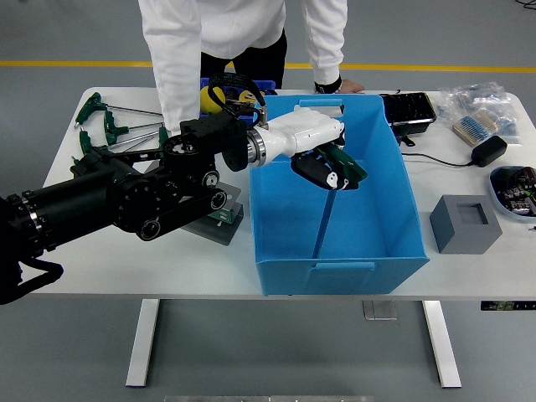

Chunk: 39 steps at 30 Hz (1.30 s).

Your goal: Lift tool from toolbox,place it in box,lift tool from toolbox,place it in box

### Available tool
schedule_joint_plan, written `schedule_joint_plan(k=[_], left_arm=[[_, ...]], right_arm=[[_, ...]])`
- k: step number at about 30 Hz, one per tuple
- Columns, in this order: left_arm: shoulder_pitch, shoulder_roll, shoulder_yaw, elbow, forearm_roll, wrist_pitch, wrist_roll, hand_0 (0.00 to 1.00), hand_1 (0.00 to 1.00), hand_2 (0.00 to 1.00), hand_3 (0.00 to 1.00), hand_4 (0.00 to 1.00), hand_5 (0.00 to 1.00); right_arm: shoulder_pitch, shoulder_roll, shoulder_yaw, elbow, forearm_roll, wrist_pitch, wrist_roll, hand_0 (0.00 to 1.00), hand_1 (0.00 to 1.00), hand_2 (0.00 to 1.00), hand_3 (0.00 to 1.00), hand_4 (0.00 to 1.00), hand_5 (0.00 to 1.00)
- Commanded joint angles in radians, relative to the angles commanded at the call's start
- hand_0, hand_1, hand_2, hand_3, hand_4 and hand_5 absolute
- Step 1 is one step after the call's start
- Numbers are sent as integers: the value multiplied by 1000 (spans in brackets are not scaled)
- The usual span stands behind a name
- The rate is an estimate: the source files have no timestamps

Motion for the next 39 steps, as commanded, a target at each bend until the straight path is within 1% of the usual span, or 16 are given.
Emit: schedule_joint_plan(k=[1, 7, 8, 11, 13, 14, 20, 25, 26, 27, 30, 31, 32, 33, 36, 39], left_arm=[[-3, -4, -2, 6, 0, 4, -3, 515, 566, 664, 699, 998, 795], [-25, -34, -15, 60, -5, 9, -25, 515, 566, 664, 699, 998, 795], [-27, -37, -15, 66, -4, 7, -25, 592, 646, 748, 756, 998, 782], [-28, -44, -17, 84, 1, 16, -31, 592, 646, 748, 756, 998, 782], [-28, -45, -24, 87, 1, 27, -37, 592, 646, 748, 756, 998, 782], [-28, -44, -29, 87, 0, 35, -41, 646, 685, 813, 790, 998, 779], [-14, -15, -70, 37, 29, 65, -55, 654, 687, 810, 790, 998, 770], [20, 38, -137, -44, 120, 39, -28, 654, 687, 810, 790, 998, 770], [31, 52, -158, -64, 144, 29, -17, 593, 626, 718, 709, 998, 777], [44, 67, -180, -85, 166, 17, -6, 593, 626, 718, 709, 998, 777], [105, 127, -271, -168, 220, -11, 32, 593, 626, 718, 709, 998, 777], [117, 136, -291, -183, 225, -15, 38, 593, 626, 718, 709, 998, 777], [147, 158, -328, -213, 235, -19, 52, 494, 527, 616, 655, 998, 787], [173, 173, -360, -239, 242, -21, 63, 494, 527, 616, 655, 998, 787], [248, 214, -451, -306, 267, -33, 100, 494, 527, 616, 655, 998, 787], [318, 242, -527, -359, 301, -41, 130, 469, 503, 596, 649, 998, 791]], right_arm=[[1, 0, 0, 0, -1, 0, 0, 669, 630, 704, 574, 834, 741], [8, -4, 11, 0, -19, -1, -5, 669, 630, 704, 574, 834, 741], [9, -5, 12, 0, -20, -1, -5, 669, 629, 704, 575, 834, 741], [11, -5, 14, 0, -23, -2, -6, 669, 629, 704, 575, 834, 741], [11, -6, 15, 0, -24, -2, -6, 669, 629, 704, 575, 834, 741], [12, -6, 16, -1, -25, -2, -7, 669, 628, 704, 574, 834, 741], [8, -5, 10, -2, -12, -2, -3, 669, 627, 704, 574, 834, 740], [2, -2, 1, -3, 2, -2, 1, 669, 627, 704, 574, 834, 740], [1, -1, 0, -3, 6, -2, 2, 669, 628, 705, 574, 833, 740], [-1, 0, -2, -4, 11, -2, 3, 669, 628, 705, 574, 833, 740], [-8, 3, -15, -5, 36, -1, 10, 669, 628, 705, 574, 833, 740], [-9, 3, -16, -6, 39, -1, 11, 669, 628, 705, 574, 833, 740], [-12, 5, -17, -6, 43, -1, 11, 669, 627, 703, 575, 833, 740], [-15, 6, -20, -7, 48, -1, 13, 669, 627, 703, 575, 833, 740], [-20, 10, -18, -8, 47, -1, 12, 669, 627, 703, 575, 833, 740], [-23, 13, -16, -9, 43, -1, 10, 668, 626, 704, 573, 832, 740]])
